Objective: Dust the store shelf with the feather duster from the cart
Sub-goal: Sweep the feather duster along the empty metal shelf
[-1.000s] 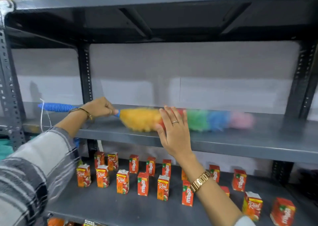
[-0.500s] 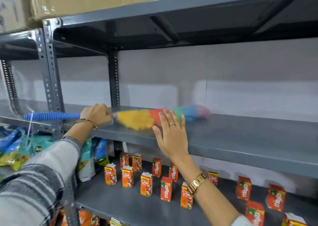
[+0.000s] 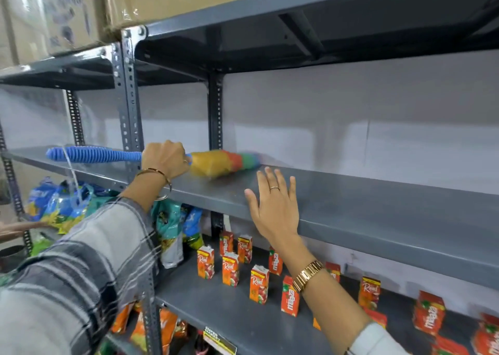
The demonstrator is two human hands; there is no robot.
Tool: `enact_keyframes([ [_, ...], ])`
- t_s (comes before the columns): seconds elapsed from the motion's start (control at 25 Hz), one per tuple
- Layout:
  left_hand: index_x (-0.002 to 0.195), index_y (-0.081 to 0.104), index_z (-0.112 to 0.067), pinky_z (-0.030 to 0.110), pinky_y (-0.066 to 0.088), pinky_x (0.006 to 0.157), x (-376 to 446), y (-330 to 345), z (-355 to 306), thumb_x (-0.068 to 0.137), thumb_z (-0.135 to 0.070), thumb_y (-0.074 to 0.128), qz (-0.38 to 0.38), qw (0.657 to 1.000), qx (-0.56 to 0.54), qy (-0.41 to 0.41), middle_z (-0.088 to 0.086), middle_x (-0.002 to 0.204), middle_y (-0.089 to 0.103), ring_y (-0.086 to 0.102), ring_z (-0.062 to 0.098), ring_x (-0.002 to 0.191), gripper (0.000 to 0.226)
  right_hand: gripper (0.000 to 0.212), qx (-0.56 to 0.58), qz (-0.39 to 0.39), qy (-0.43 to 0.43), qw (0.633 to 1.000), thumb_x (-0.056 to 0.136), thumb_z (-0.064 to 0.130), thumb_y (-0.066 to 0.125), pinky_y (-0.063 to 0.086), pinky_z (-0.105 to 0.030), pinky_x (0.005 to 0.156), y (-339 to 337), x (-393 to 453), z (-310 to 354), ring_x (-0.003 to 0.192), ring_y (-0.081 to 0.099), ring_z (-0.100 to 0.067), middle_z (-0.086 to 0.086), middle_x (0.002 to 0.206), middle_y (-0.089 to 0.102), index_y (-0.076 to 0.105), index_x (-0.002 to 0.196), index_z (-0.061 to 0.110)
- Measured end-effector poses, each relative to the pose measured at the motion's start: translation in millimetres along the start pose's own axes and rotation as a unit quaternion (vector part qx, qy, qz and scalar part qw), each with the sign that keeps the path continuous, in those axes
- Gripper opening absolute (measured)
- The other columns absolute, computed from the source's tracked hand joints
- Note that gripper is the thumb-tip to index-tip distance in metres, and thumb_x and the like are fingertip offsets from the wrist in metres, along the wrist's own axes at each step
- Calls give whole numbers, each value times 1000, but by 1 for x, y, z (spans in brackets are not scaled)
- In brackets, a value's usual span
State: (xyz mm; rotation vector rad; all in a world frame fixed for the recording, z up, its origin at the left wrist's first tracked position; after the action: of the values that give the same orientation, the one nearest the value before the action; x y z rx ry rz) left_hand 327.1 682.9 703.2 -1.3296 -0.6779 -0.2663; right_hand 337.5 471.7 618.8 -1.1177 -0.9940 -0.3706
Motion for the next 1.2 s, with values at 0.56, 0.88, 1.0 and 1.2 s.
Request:
enact_keyframes([
  [0.56,105,71,-10,38,50,83,-15,35,86,89,-31,52,95,984,-58,-137,18,113,68,64,35,97,32,77,34,-14,20,999,98,48,5,31,-55,99,16,9,19,118,48,-39,-24,123,57,57,120,-4],
  [0.88,104,74,-25,37,51,84,-19,53,40,88,-28,52,121,979,-145,-71,10,113,71,64,34,98,27,73,31,6,-3,999,98,49,9,33,-56,97,17,3,20,117,49,-39,-22,121,58,58,120,-1],
  [1.0,100,73,-9,35,51,79,-16,29,14,89,-29,49,24,991,-94,-96,16,105,72,67,35,92,33,67,5,31,-34,999,96,47,17,37,-59,92,19,-1,22,117,49,-40,-21,122,58,59,119,0],
  [1.2,96,77,-16,35,54,77,-19,43,-18,87,-22,57,119,968,-219,24,6,106,75,68,28,96,23,58,-13,12,-55,998,90,43,32,34,-62,92,5,-7,15,117,49,-36,-19,125,57,59,121,2],
])
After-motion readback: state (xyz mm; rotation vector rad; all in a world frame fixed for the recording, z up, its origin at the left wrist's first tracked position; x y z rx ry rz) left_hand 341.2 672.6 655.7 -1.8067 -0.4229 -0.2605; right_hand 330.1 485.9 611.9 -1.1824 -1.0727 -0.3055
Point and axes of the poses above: each hand's wrist, its own x-axis towards the middle knuckle, its own y-axis out of the palm, z = x × y, the point moved 9 cm from there along x, towards the middle knuckle
